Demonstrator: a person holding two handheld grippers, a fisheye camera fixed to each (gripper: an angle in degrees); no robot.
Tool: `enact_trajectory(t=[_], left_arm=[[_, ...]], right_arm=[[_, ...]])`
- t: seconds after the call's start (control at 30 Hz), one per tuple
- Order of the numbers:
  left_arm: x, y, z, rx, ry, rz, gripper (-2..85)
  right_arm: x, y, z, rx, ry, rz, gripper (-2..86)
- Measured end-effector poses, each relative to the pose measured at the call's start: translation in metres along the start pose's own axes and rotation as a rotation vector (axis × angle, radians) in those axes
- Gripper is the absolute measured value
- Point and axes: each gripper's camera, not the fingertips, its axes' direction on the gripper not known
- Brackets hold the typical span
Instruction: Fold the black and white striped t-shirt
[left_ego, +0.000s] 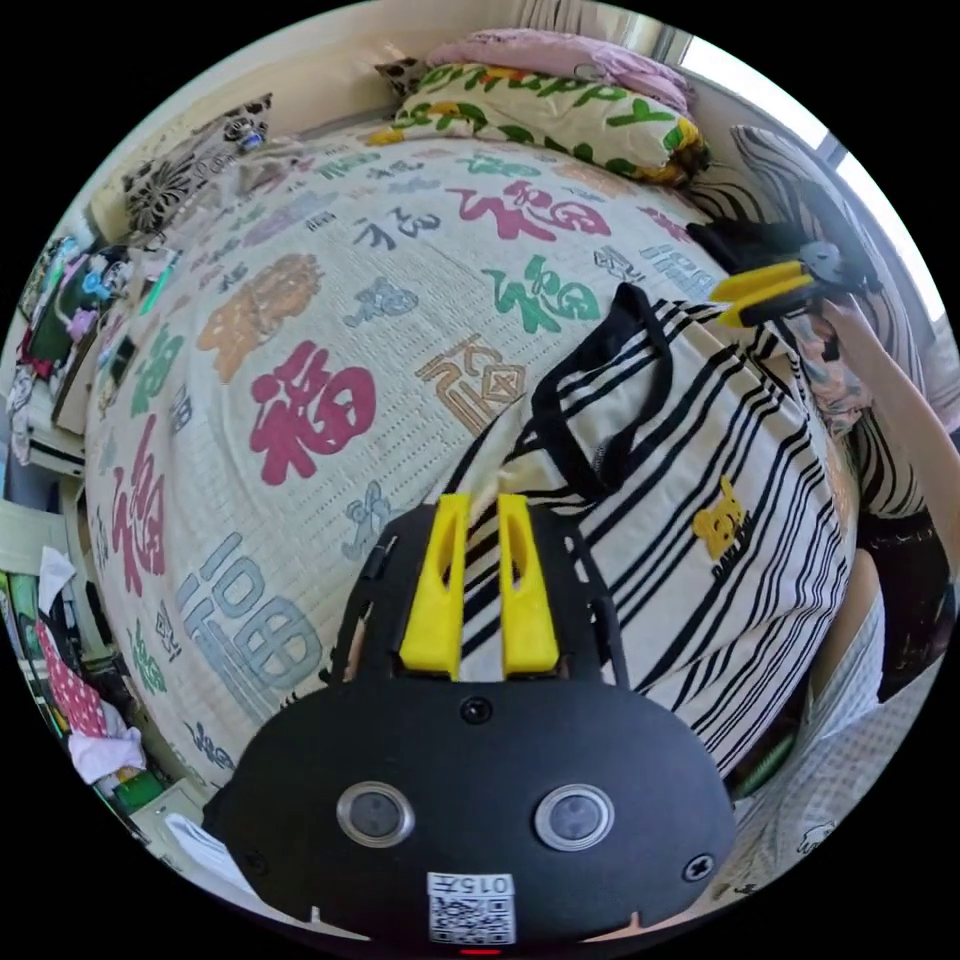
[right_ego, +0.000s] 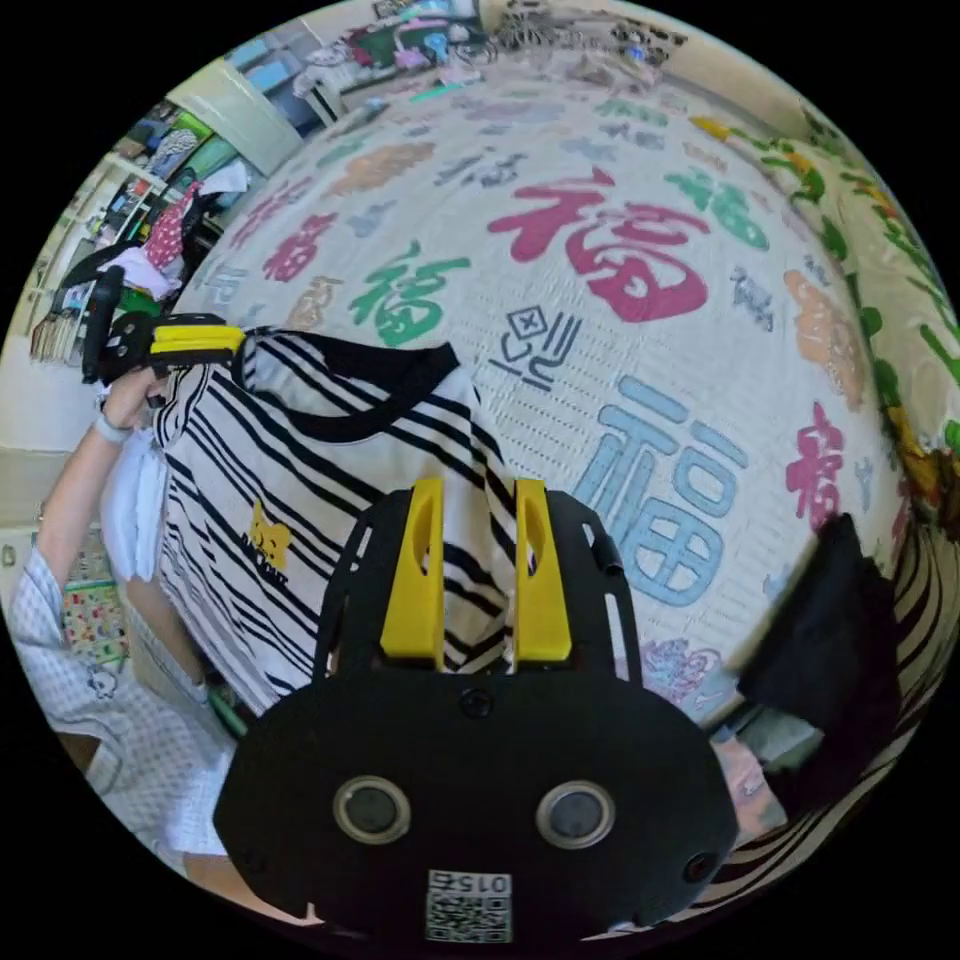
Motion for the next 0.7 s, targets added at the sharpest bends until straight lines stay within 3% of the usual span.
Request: enact_trajectory(t=[0.07,0.13,0.23,0.3,0.4,0.57,0.7], left_arm=[[-0.019,-0.003,-0.001,0.063,-0.001,-0.07,0.7],[-0.053,-0.003,-0.005,0.145,0.112,-0.191,0.2],[-0.082,-0.001,0.007,0.168,0.242,-0.327,0.8],[-0.093,0.004,0.023,0.132,0.249,-0.397,2.0],[-0.106,0.024,0.028,0.102,0.103,-0.477,5.2],[-0.086,0.075,-0.002,0.338,0.234,-0.394,5.7],[-0.021,0.114,-0.002,0.363,0.315,-0.259,5.8]], right_arm=[[0.008,-0.019,0.014,-0.113,-0.075,0.03,8.3],[0.008,-0.027,0.008,-0.118,-0.068,0.023,2.0],[0.006,-0.037,-0.011,-0.114,-0.076,0.001,1.4],[0.005,-0.037,-0.021,-0.099,-0.088,0.02,2.2],[0.013,-0.019,-0.042,-0.038,-0.061,0.092,4.8],[0.042,0.073,-0.097,0.205,-0.159,0.197,9.2],[0.038,0.149,-0.097,0.173,-0.066,0.213,17.0]])
